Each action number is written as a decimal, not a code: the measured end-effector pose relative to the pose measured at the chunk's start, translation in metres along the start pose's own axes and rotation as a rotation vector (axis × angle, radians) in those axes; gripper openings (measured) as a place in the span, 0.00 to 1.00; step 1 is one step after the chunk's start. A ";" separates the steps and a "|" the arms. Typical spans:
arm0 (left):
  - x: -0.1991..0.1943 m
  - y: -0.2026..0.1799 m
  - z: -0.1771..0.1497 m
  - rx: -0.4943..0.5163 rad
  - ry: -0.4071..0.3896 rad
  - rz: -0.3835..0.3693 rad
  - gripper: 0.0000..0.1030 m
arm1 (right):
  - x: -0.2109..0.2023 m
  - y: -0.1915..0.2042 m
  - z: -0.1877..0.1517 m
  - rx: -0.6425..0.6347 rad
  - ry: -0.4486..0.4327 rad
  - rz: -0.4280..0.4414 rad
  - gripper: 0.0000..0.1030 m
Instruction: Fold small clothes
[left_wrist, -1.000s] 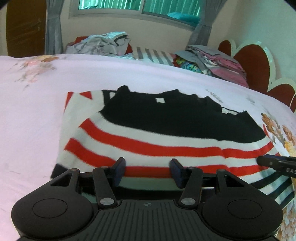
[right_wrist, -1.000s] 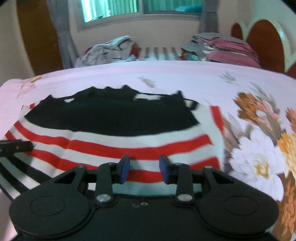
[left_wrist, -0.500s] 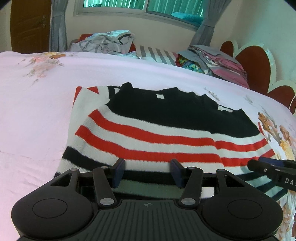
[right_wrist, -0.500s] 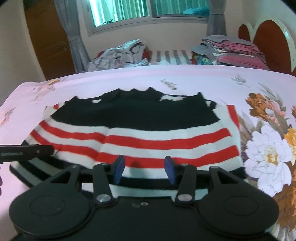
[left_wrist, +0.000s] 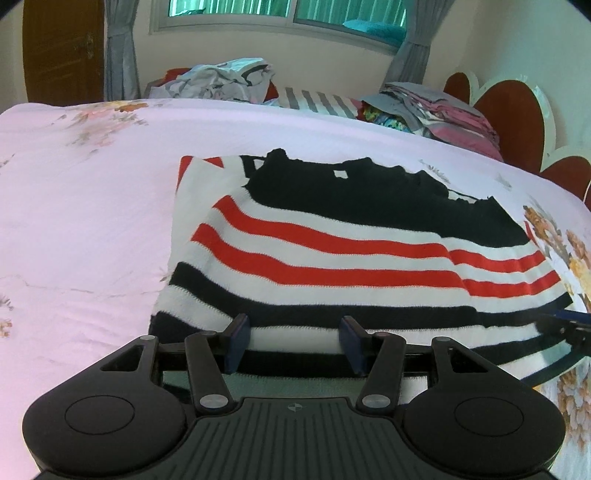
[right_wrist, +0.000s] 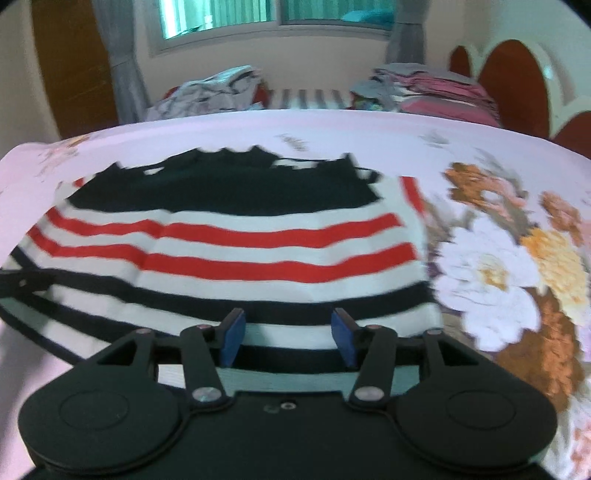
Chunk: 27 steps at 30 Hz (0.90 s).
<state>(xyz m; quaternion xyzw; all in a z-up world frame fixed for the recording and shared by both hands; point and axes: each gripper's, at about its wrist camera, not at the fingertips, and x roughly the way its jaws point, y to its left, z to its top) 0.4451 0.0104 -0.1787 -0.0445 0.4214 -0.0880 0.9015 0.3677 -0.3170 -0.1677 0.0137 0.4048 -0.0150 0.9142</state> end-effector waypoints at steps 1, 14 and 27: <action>-0.001 0.000 0.000 -0.002 0.000 0.000 0.52 | -0.001 -0.005 -0.002 0.009 0.004 -0.015 0.50; -0.014 0.009 -0.008 -0.073 0.028 -0.027 0.52 | -0.005 -0.013 -0.015 0.037 0.020 -0.060 0.52; -0.034 0.045 -0.034 -0.317 0.078 -0.085 0.81 | -0.014 0.039 0.014 -0.036 -0.039 0.121 0.55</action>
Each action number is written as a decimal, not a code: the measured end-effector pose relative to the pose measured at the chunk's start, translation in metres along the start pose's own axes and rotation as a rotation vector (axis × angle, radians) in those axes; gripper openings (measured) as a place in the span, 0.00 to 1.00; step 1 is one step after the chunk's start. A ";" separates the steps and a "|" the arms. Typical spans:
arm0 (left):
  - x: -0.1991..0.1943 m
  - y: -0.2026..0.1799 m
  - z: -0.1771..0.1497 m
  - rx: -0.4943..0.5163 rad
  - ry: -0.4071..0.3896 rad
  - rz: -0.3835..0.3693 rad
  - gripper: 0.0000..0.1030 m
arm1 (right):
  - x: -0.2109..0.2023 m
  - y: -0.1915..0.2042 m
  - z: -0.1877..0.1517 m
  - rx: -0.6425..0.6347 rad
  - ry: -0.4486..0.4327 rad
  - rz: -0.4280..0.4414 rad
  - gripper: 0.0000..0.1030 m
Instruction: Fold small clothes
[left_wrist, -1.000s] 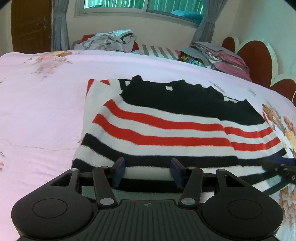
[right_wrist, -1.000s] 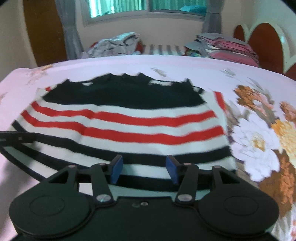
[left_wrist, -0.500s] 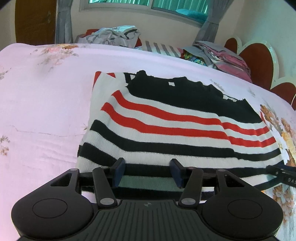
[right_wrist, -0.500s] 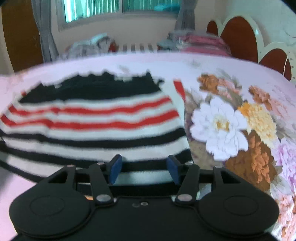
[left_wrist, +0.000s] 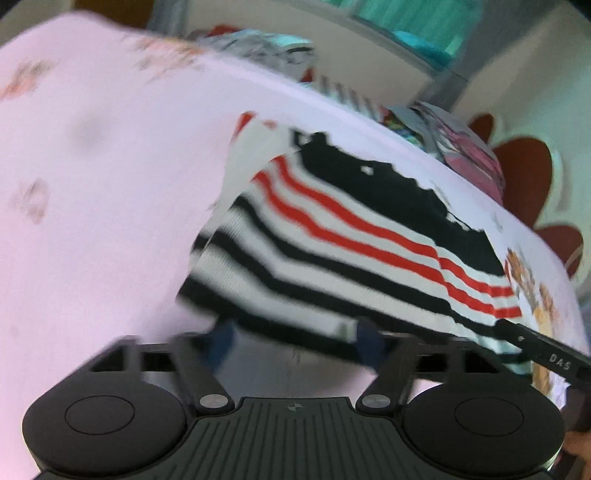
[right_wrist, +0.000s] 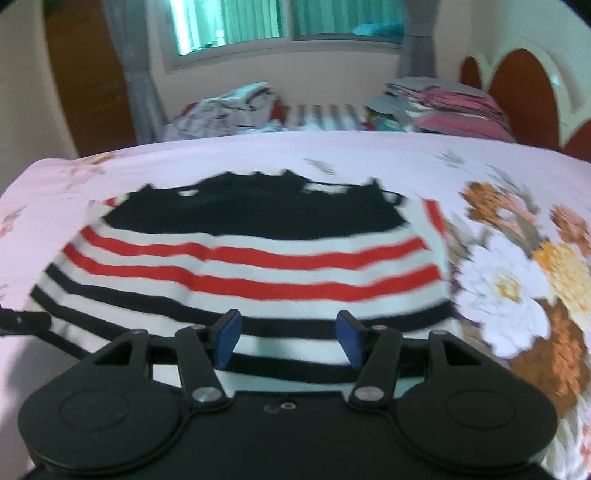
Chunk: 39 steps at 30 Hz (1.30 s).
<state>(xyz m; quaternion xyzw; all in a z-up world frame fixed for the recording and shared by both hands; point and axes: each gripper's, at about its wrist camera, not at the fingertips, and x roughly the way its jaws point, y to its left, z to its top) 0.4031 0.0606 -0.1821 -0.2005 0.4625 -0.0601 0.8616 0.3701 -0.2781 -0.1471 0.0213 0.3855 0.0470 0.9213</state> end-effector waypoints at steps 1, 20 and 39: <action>0.001 0.005 -0.004 -0.043 0.004 -0.007 0.82 | 0.003 0.006 0.003 -0.009 0.000 0.017 0.55; 0.071 0.026 0.005 -0.428 -0.160 -0.200 0.51 | 0.071 0.037 0.019 -0.115 0.043 0.016 0.59; 0.051 -0.076 0.053 -0.098 -0.318 -0.267 0.14 | 0.070 0.032 0.024 -0.084 0.036 0.029 0.63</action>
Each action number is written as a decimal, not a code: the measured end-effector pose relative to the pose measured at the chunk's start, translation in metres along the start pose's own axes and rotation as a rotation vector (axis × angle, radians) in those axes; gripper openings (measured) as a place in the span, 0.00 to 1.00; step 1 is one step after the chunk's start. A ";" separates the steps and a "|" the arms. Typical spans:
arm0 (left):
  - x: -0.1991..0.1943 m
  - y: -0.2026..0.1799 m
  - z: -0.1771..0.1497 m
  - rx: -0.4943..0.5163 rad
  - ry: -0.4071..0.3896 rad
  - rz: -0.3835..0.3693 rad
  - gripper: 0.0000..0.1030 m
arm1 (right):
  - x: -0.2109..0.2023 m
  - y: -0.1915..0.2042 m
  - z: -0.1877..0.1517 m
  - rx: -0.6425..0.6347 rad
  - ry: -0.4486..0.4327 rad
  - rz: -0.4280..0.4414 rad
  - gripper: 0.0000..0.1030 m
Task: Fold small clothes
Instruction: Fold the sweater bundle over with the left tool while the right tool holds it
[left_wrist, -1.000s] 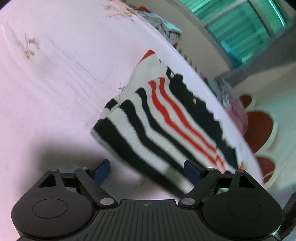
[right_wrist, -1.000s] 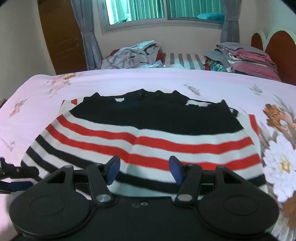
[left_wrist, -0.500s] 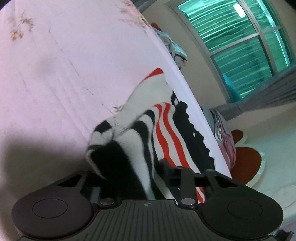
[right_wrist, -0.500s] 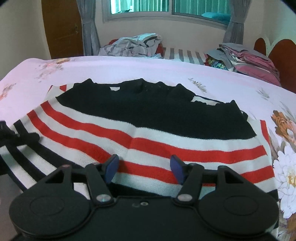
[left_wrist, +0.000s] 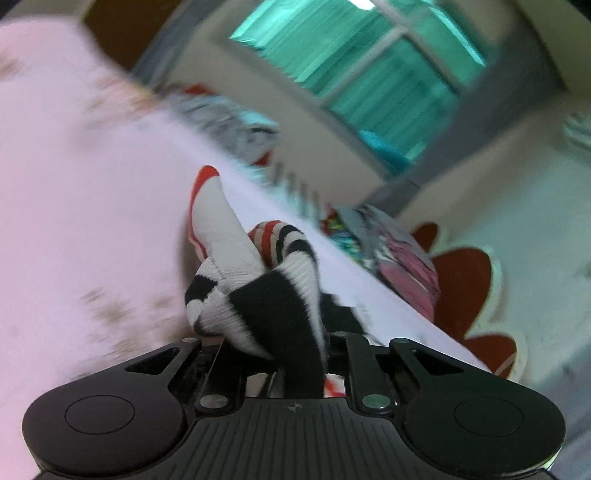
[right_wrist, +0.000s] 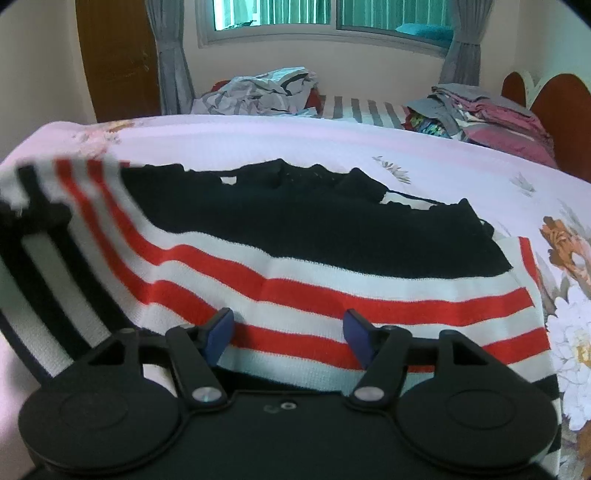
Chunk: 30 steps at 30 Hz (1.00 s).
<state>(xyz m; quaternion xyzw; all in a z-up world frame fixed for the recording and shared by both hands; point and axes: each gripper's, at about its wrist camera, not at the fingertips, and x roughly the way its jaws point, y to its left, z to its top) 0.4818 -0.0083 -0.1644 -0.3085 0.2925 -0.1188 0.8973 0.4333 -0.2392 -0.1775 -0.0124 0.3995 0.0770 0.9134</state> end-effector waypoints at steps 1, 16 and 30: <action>0.004 -0.016 0.000 0.044 0.000 -0.013 0.14 | -0.003 -0.006 0.001 0.017 -0.006 0.018 0.63; 0.071 -0.163 -0.103 0.539 0.265 -0.092 0.17 | -0.073 -0.179 -0.040 0.266 -0.022 -0.051 0.64; -0.011 -0.163 -0.110 0.654 0.268 -0.145 0.63 | -0.065 -0.191 -0.015 0.407 -0.018 0.235 0.67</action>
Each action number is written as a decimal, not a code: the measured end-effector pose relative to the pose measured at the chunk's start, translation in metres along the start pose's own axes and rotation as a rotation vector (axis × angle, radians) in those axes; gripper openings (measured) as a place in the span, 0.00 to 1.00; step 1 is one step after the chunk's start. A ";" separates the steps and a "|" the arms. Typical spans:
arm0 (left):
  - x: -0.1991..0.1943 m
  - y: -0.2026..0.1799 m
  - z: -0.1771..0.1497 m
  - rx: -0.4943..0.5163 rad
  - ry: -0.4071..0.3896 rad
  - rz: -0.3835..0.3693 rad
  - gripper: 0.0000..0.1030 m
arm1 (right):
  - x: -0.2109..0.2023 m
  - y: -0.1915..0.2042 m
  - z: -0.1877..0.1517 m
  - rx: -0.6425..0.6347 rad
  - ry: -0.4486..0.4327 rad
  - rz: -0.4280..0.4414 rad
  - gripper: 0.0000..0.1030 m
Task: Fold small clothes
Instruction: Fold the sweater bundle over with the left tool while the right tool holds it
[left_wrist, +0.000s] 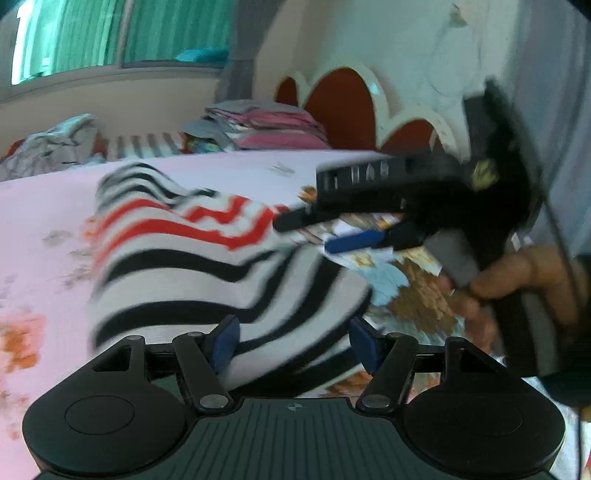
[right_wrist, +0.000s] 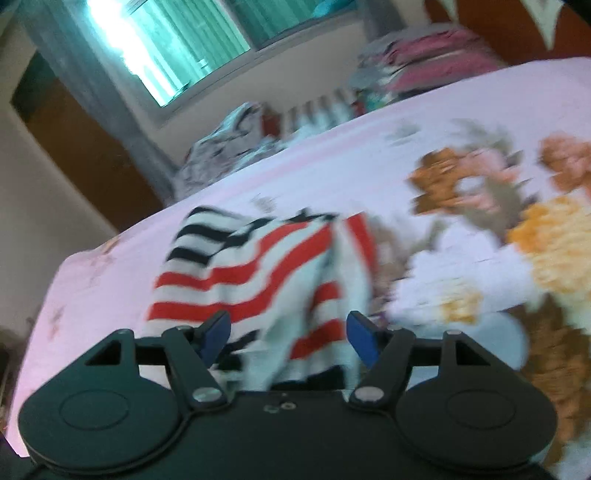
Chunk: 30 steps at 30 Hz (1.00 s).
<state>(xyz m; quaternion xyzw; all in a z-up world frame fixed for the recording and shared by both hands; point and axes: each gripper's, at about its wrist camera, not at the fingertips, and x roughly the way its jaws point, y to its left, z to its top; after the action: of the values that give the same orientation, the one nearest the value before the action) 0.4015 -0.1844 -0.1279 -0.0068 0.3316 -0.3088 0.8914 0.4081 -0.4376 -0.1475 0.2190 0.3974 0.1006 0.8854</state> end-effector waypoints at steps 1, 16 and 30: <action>-0.008 0.008 0.001 -0.016 -0.012 0.022 0.63 | 0.007 0.003 -0.001 -0.003 0.022 0.002 0.67; 0.011 0.110 0.017 -0.317 -0.039 0.247 0.64 | 0.035 0.017 -0.006 -0.048 0.058 -0.014 0.22; 0.063 0.084 0.019 -0.256 0.045 0.196 0.71 | 0.001 -0.016 -0.017 -0.018 0.007 -0.069 0.30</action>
<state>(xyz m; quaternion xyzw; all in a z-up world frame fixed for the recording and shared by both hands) 0.4954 -0.1552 -0.1683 -0.0812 0.3871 -0.1757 0.9015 0.3965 -0.4460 -0.1653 0.1966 0.4071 0.0744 0.8889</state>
